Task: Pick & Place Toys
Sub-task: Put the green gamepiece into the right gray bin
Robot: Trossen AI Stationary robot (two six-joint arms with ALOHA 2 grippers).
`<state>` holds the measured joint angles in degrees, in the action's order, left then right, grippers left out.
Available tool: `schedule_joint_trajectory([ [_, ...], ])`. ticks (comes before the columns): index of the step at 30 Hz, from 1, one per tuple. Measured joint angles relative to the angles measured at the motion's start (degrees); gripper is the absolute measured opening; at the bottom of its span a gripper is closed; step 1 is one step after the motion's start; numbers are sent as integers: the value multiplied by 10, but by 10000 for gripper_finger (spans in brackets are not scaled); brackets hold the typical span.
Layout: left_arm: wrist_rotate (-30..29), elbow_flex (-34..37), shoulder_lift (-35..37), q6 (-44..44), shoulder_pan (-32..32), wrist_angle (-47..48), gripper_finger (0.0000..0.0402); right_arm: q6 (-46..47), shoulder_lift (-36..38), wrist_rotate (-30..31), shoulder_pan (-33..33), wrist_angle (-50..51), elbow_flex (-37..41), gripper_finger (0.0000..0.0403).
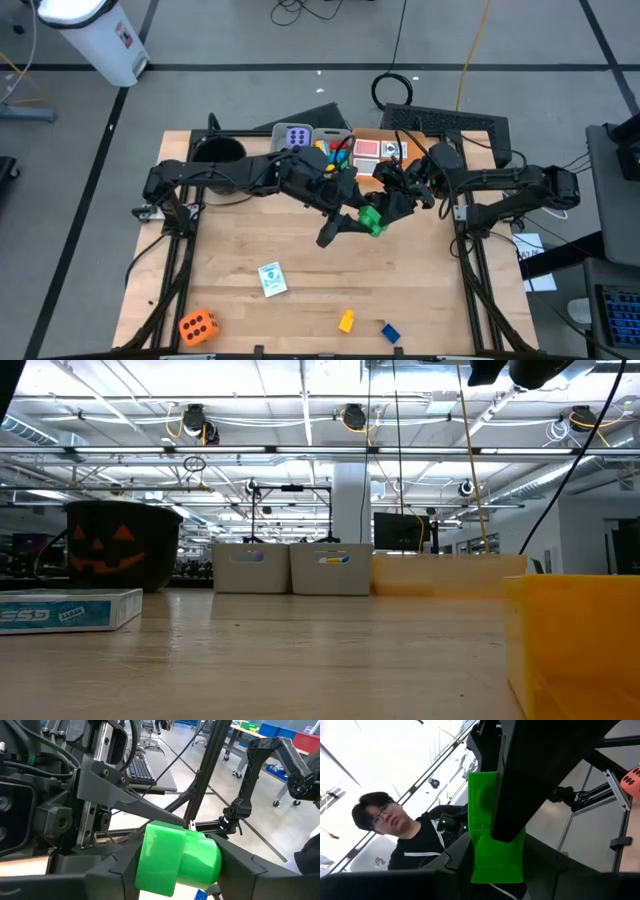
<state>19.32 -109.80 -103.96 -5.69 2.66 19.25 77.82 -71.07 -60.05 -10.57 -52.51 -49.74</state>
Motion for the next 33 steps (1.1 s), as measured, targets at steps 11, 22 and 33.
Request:
schedule_joint_trajectory([
  [11,16,0,12,-11,-9,2,197,48,1,39,0,0,0,185],
  [22,36,0,58,-23,-41,38,175,55,0,62,-41,-57,0,250],
  [33,31,0,94,-146,-113,94,175,-166,25,254,-68,-115,0,251],
])
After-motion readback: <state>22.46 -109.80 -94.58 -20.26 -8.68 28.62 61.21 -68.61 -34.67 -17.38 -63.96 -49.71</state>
